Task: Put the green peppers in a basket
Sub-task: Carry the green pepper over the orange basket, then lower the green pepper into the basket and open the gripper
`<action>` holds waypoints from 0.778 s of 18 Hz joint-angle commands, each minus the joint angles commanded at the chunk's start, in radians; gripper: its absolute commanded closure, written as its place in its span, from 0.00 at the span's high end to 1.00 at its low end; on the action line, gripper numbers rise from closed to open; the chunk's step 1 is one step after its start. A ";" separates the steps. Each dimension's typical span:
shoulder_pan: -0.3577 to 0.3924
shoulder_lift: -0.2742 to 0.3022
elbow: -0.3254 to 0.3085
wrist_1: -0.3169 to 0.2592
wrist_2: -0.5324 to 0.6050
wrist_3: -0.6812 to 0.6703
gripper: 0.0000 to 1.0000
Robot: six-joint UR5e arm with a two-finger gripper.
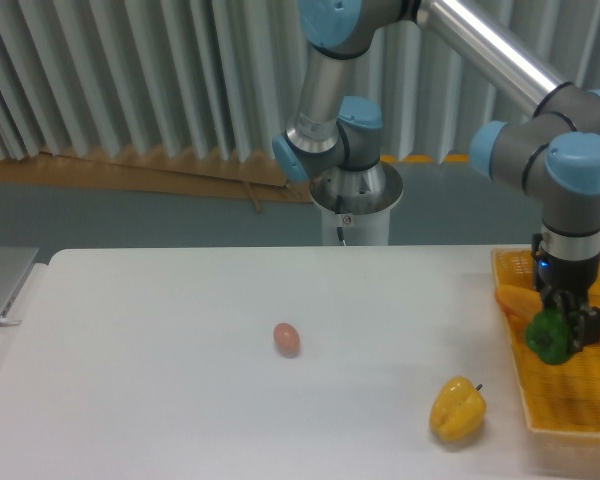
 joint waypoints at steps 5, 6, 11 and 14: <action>0.003 -0.035 0.020 0.009 0.000 -0.003 0.42; 0.003 -0.040 0.020 0.018 0.000 -0.003 0.42; -0.003 -0.060 0.023 0.023 0.000 -0.015 0.58; -0.003 -0.064 0.023 0.034 0.000 -0.015 0.98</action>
